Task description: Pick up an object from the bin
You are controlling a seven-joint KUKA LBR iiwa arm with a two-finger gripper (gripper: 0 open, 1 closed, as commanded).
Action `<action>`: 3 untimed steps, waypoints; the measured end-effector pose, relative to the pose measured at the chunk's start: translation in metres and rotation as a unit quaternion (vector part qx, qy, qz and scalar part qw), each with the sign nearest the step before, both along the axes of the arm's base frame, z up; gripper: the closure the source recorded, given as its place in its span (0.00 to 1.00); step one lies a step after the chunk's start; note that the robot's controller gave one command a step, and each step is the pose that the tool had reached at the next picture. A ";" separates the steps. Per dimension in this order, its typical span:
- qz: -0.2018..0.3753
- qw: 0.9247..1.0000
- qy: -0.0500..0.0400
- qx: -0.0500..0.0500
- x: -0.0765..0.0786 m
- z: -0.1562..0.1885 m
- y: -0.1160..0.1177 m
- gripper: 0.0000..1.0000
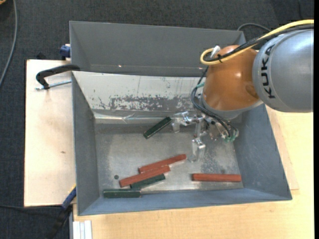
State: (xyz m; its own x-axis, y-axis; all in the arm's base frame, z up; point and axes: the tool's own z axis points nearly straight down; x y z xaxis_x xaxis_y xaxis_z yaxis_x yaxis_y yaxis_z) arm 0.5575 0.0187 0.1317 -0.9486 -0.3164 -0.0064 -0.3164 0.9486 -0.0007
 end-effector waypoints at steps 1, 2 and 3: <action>-0.011 1.000 0.001 0.000 -0.009 -0.043 0.020 0.00; 0.059 0.998 0.000 0.000 0.019 -0.060 0.014 1.00; 0.059 0.998 0.000 0.000 0.019 -0.060 0.014 1.00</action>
Offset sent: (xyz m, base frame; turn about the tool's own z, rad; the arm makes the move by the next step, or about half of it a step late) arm 0.0170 0.0132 -0.0617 -0.1193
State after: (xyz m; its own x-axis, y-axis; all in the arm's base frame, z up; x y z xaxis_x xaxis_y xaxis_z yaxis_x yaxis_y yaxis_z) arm 0.5761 0.0329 0.0713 -0.9049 -0.4255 -0.0070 -0.4256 0.9049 -0.0009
